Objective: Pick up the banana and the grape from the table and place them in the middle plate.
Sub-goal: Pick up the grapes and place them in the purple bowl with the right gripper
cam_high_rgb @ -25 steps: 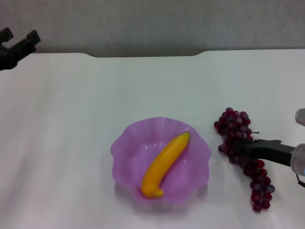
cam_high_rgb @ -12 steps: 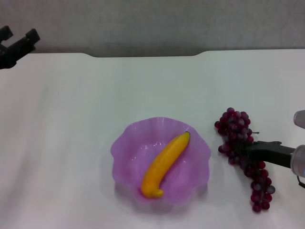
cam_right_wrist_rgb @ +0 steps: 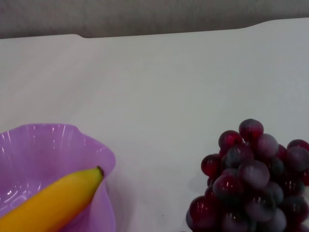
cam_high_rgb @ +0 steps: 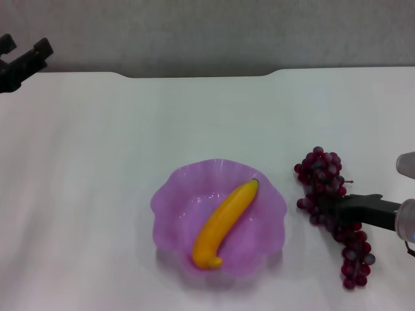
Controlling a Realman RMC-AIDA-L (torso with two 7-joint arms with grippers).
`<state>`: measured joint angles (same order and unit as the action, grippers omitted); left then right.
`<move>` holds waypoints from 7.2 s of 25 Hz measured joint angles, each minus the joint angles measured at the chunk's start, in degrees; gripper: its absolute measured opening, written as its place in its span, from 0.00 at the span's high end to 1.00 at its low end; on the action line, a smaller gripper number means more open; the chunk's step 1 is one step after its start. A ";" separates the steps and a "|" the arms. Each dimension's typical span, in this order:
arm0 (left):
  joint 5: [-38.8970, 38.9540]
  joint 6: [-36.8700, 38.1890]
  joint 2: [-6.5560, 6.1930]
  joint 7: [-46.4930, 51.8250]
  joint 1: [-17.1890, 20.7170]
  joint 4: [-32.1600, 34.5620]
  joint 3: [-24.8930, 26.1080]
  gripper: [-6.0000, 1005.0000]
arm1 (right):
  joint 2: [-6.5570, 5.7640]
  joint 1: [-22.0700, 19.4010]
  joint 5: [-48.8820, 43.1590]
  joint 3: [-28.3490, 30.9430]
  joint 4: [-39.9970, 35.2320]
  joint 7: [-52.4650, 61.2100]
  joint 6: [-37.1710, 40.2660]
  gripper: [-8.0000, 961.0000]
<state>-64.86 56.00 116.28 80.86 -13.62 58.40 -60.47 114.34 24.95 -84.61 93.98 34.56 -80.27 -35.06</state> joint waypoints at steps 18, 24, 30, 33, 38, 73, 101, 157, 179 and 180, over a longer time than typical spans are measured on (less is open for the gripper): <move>0.00 -0.01 0.00 -0.01 0.44 0.14 0.00 0.13 | 0.26 -7.39 -0.64 -0.04 14.31 0.12 -1.42 0.76; 0.00 -0.01 0.00 -0.01 0.46 0.14 0.00 0.13 | 0.28 -9.05 -0.82 0.03 17.11 0.23 -1.42 0.78; -0.29 -0.01 0.00 -0.01 0.46 0.13 0.00 0.13 | 0.36 -9.81 -1.25 0.16 18.27 0.27 -1.37 0.79; -0.65 -0.01 0.00 -0.01 0.46 0.13 0.00 0.13 | 0.44 -11.17 -1.49 0.09 20.73 0.40 -1.27 0.79; -1.21 -0.01 0.00 0.35 0.43 0.26 0.00 0.13 | 0.43 -14.66 -4.01 -0.08 27.42 2.64 -1.24 0.80; -1.41 -0.01 0.00 0.69 0.61 0.66 0.03 0.13 | 0.54 -24.43 -27.25 -3.70 62.23 19.58 -4.75 0.83; -1.41 -0.01 -0.09 0.70 0.79 0.75 0.27 0.13 | 0.36 -19.63 -32.66 -12.91 67.32 20.85 -9.53 0.83; -1.50 -0.01 -0.09 0.74 0.87 0.83 0.00 0.13 | 0.49 -5.97 -32.25 -14.39 48.56 20.59 -7.96 0.85; -1.50 0.05 -0.09 0.96 0.60 0.84 0.00 0.13 | 0.60 -1.47 -31.51 -17.90 41.32 20.80 -7.37 0.85; -1.49 0.05 -0.09 0.96 0.60 0.84 0.00 0.13 | 0.61 -1.01 -31.07 -18.12 40.60 20.71 -7.32 0.85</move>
<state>-66.36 56.05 116.19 81.83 -13.02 59.23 -60.46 114.96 23.95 -115.68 75.86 75.16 -59.56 -42.39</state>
